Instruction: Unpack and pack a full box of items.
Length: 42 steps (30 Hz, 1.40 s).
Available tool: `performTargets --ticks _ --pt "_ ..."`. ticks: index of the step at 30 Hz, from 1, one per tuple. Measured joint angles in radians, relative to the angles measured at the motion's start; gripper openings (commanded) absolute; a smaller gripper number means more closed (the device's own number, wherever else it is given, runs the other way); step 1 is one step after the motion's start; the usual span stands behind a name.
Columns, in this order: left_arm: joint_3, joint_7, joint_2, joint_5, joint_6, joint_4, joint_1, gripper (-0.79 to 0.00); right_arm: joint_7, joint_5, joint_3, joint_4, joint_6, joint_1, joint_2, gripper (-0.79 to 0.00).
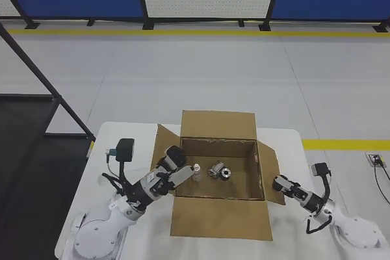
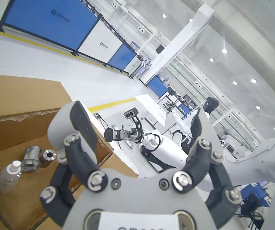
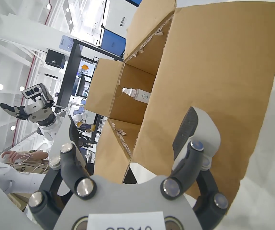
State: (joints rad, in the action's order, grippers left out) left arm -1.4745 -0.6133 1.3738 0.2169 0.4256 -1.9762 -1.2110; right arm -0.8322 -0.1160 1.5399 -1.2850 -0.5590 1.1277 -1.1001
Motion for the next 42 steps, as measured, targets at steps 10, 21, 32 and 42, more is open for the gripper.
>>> performTargets --ticks 10,21,32,42 --pt "-0.167 0.039 -0.025 -0.065 0.035 -0.070 -0.096 0.000 0.098 0.062 -0.098 0.023 0.044 -0.059 -0.015 0.000" --pt "-0.270 0.057 -0.044 -0.130 0.056 -0.087 -0.156 0.000 0.161 0.082 -0.144 0.045 0.061 -0.105 -0.023 0.000" --pt "-0.324 0.076 -0.061 -0.172 0.060 -0.091 -0.185 0.000 0.202 0.113 -0.182 0.057 0.085 -0.145 -0.029 0.000" --pt "-0.363 0.102 -0.072 -0.200 0.070 -0.099 -0.218 0.000 0.251 0.109 -0.192 0.010 0.055 -0.183 -0.034 0.000"
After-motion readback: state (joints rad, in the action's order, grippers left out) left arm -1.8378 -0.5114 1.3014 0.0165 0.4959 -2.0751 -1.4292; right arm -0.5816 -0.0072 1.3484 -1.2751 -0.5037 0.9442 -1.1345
